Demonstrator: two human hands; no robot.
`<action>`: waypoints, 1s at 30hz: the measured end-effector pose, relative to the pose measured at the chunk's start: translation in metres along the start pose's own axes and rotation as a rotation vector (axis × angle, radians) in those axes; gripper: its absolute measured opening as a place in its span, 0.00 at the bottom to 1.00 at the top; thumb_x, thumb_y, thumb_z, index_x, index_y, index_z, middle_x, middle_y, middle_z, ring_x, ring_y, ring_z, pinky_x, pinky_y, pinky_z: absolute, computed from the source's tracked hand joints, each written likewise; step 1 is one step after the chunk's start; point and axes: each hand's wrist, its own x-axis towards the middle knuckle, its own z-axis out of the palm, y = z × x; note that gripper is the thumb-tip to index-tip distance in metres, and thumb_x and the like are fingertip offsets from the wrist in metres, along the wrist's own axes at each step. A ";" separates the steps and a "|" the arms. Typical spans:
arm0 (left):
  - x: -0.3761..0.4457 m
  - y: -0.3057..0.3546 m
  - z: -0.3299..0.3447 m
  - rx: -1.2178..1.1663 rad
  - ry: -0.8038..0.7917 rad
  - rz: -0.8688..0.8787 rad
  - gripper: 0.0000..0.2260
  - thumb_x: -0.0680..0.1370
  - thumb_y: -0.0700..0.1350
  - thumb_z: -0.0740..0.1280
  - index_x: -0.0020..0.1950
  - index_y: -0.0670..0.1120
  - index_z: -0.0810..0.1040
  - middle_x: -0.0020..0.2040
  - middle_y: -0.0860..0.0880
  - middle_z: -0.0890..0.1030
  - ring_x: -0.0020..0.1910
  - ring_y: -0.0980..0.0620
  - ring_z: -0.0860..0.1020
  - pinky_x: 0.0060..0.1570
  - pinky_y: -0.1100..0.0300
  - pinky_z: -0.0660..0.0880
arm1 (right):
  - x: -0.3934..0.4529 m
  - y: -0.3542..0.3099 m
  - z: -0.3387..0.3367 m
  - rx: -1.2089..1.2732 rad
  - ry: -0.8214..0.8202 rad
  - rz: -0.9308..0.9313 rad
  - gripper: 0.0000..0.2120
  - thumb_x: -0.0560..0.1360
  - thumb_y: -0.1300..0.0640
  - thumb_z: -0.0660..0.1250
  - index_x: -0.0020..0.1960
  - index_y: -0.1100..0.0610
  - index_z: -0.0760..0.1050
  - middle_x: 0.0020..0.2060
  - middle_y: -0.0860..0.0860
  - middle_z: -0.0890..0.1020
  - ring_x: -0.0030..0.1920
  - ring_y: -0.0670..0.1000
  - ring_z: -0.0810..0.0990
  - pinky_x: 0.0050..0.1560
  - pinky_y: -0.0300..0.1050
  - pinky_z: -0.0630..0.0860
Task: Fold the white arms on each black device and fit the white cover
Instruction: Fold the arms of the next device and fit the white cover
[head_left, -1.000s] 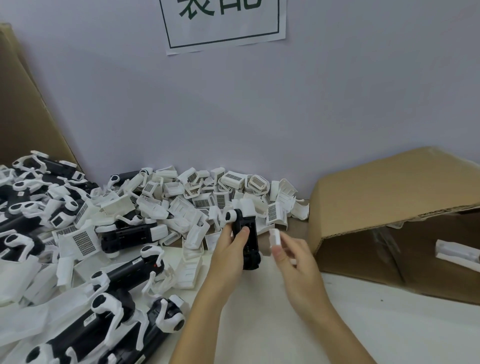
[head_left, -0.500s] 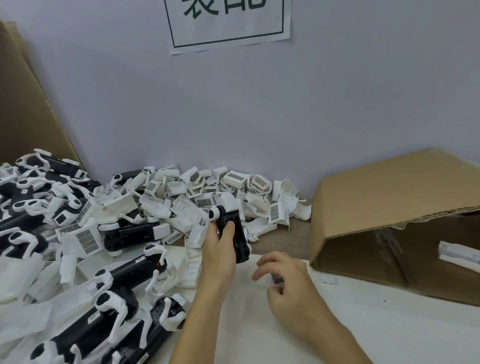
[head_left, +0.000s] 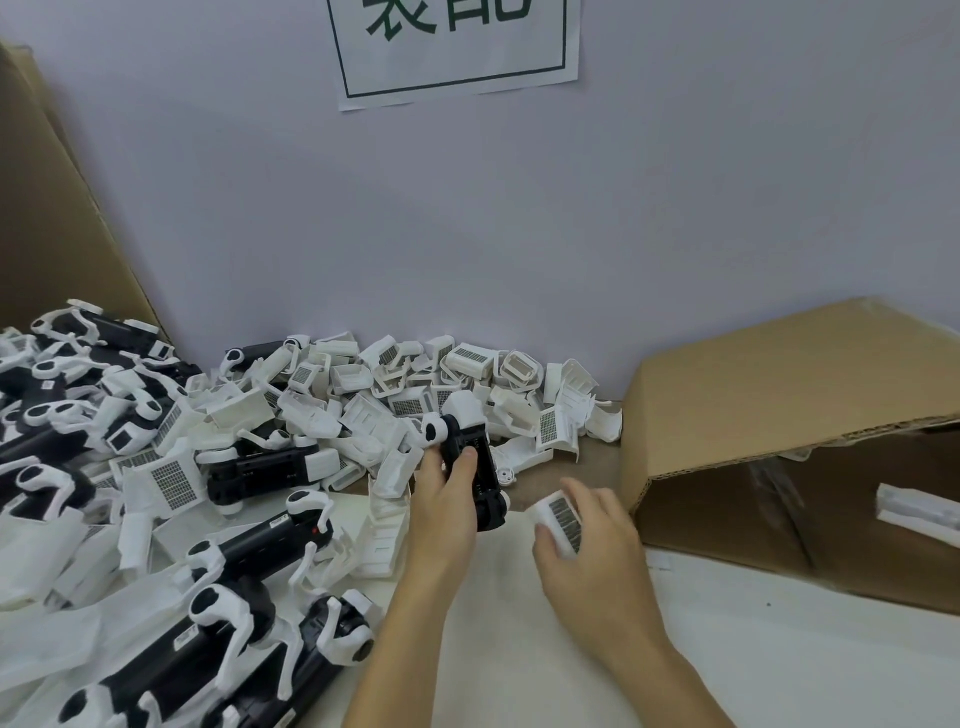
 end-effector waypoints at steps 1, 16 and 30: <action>-0.001 0.000 0.000 -0.003 -0.020 0.002 0.07 0.83 0.45 0.61 0.55 0.52 0.79 0.51 0.50 0.83 0.49 0.56 0.82 0.41 0.65 0.75 | 0.001 -0.002 0.000 0.097 0.069 -0.001 0.23 0.76 0.55 0.69 0.70 0.54 0.71 0.52 0.43 0.73 0.53 0.42 0.74 0.54 0.35 0.71; -0.018 -0.012 0.026 0.070 -0.431 0.036 0.10 0.83 0.51 0.62 0.63 0.59 0.76 0.57 0.59 0.83 0.59 0.59 0.80 0.57 0.63 0.76 | 0.007 -0.001 0.001 0.552 0.243 0.040 0.18 0.74 0.54 0.74 0.63 0.49 0.77 0.51 0.39 0.81 0.51 0.42 0.81 0.50 0.38 0.79; -0.012 -0.022 0.024 -0.066 -0.311 0.036 0.08 0.81 0.49 0.66 0.59 0.49 0.74 0.52 0.49 0.85 0.54 0.47 0.84 0.58 0.47 0.78 | 0.004 -0.002 0.002 0.616 0.134 0.017 0.11 0.79 0.55 0.68 0.60 0.46 0.78 0.53 0.41 0.81 0.54 0.44 0.80 0.51 0.36 0.77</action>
